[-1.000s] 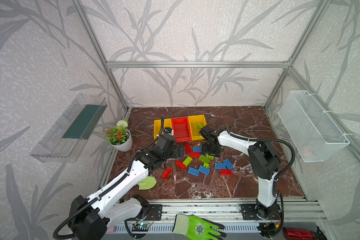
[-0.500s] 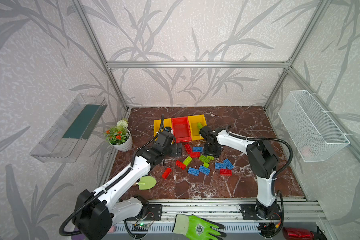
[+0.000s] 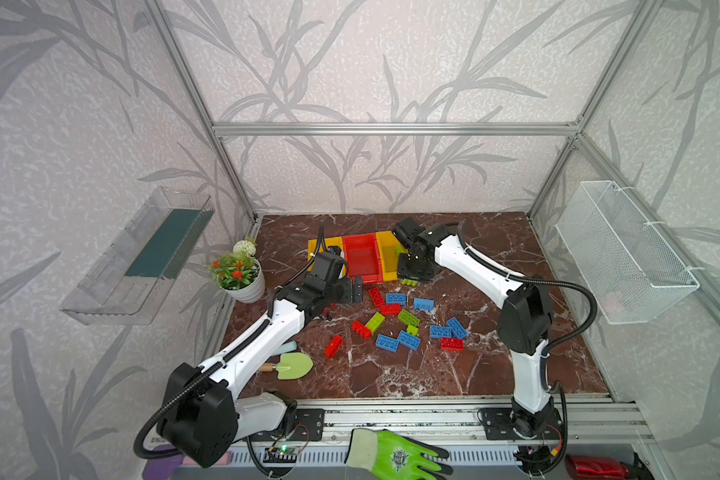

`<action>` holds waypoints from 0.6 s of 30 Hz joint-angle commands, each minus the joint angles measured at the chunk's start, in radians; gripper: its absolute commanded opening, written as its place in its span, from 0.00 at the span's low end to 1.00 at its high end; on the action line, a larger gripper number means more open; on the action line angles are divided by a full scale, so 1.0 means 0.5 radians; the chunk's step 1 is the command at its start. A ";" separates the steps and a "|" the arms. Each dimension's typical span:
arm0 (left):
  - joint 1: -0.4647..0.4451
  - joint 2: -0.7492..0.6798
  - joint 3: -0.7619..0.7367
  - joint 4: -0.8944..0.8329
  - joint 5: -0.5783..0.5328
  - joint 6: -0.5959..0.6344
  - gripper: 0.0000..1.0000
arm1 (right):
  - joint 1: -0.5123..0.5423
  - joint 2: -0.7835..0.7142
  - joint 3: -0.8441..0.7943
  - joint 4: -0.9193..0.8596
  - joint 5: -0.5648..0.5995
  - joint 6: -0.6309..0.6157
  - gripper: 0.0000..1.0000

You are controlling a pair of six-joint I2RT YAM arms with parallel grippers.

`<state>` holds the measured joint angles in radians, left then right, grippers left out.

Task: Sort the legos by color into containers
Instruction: 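Carry the lime-green brick to the yellow bin and release it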

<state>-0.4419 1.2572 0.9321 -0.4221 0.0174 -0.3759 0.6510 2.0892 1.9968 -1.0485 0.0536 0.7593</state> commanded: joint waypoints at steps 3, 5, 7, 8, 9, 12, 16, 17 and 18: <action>0.039 0.004 0.078 0.012 -0.033 0.034 0.98 | -0.060 0.424 0.569 -0.211 0.089 -0.279 0.41; 0.051 -0.010 0.084 -0.003 -0.071 0.039 0.98 | -0.083 0.594 0.836 -0.281 0.081 -0.343 0.41; 0.060 -0.014 0.105 -0.035 -0.107 0.046 0.98 | -0.104 0.780 1.117 -0.370 0.077 -0.378 0.41; 0.066 -0.018 0.115 -0.053 -0.124 0.049 0.98 | -0.119 0.876 1.268 -0.411 0.067 -0.391 0.41; 0.068 -0.021 0.125 -0.069 -0.145 0.049 0.98 | -0.132 0.960 1.401 -0.443 0.053 -0.396 0.41; 0.077 -0.034 0.150 -0.107 -0.192 0.052 0.98 | -0.176 1.106 1.601 -0.404 0.020 -0.414 0.41; 0.085 -0.037 0.187 -0.149 -0.234 0.052 0.98 | -0.213 1.065 1.451 -0.166 -0.033 -0.439 0.47; 0.086 -0.035 0.197 -0.159 -0.239 0.052 0.98 | -0.219 1.043 1.408 -0.113 -0.061 -0.449 0.54; 0.084 -0.025 0.208 -0.165 -0.243 0.049 0.98 | -0.225 1.030 1.379 -0.068 -0.096 -0.466 0.63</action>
<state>-0.4042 1.2575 1.0012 -0.4633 -0.0692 -0.3660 0.5476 2.6469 2.7171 -1.1500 0.0471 0.5613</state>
